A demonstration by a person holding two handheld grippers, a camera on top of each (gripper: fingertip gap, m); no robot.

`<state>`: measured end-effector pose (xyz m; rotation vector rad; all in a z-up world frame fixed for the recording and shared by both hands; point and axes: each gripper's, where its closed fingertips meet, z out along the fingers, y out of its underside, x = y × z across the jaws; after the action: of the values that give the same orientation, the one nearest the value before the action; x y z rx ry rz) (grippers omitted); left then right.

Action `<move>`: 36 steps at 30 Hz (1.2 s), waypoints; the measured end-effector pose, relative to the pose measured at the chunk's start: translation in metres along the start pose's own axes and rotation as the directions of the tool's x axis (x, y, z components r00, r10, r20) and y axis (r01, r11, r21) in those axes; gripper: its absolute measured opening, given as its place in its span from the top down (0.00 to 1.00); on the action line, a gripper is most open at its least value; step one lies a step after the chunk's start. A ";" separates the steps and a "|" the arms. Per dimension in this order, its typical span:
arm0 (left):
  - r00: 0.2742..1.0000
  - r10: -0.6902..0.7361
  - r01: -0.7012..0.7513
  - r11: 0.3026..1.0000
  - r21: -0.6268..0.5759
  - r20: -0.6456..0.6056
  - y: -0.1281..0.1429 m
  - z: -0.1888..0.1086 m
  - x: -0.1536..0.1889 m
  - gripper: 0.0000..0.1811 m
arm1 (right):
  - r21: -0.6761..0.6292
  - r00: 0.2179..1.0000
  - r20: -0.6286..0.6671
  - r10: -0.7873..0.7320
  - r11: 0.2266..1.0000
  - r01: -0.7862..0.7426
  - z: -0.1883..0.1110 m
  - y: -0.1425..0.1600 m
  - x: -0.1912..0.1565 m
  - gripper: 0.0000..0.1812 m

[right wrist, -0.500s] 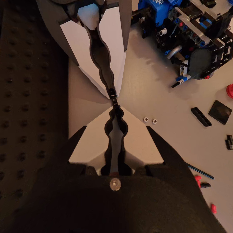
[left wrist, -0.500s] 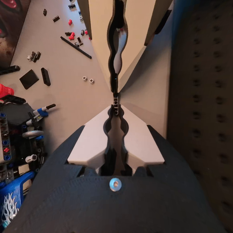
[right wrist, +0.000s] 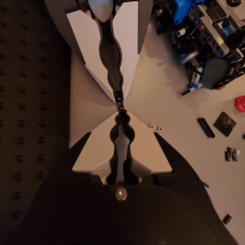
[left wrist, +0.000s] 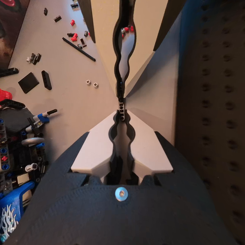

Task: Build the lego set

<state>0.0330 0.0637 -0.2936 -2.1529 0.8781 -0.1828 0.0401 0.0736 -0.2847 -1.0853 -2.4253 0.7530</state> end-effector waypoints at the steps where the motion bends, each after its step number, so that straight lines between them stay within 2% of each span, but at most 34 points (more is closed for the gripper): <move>1: 1.000 0.000 0.000 1.000 0.000 0.000 0.000 0.000 0.000 0.96 | -0.002 1.000 0.009 0.001 1.000 -0.001 0.000 0.000 0.000 0.99; 9: 1.000 -0.004 0.004 1.000 0.003 -0.009 0.000 0.000 0.001 0.97 | -0.035 0.997 0.075 -0.032 0.999 0.035 0.001 0.002 -0.002 0.99; 15: 1.000 -0.012 0.012 1.000 0.006 -0.019 0.000 0.001 0.001 0.97 | -0.069 0.985 0.168 0.032 0.997 -0.021 0.002 0.002 -0.001 0.99; 17: 1.000 -0.006 0.006 1.000 0.006 -0.013 0.000 0.001 0.001 0.96 | -0.058 0.986 0.163 0.037 0.998 -0.028 0.002 0.001 0.000 0.99; 18: 1.000 -0.003 0.003 1.000 0.007 -0.012 0.000 0.000 0.001 0.96 | -0.043 0.987 0.155 0.047 0.998 -0.041 0.002 0.001 0.001 0.96; 23: 1.000 -0.009 0.009 1.000 0.009 -0.025 -0.001 0.001 0.002 0.97 | 0.042 0.992 0.117 0.052 0.998 -0.057 -0.004 -0.006 0.001 0.96; 25: 1.000 -0.008 0.008 1.000 0.009 -0.026 -0.001 0.001 0.002 0.97 | 0.035 0.992 0.119 0.037 0.999 -0.041 -0.001 -0.005 -0.002 0.99; 36: 1.000 0.000 0.001 1.000 0.008 -0.020 -0.001 0.001 0.003 0.96 | -0.012 0.982 0.175 0.067 0.998 -0.066 0.002 0.000 -0.003 0.99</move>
<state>0.0359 0.0628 -0.2939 -2.1468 0.8865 -0.2077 0.0406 0.0709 -0.2870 -1.1515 -2.5482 0.8987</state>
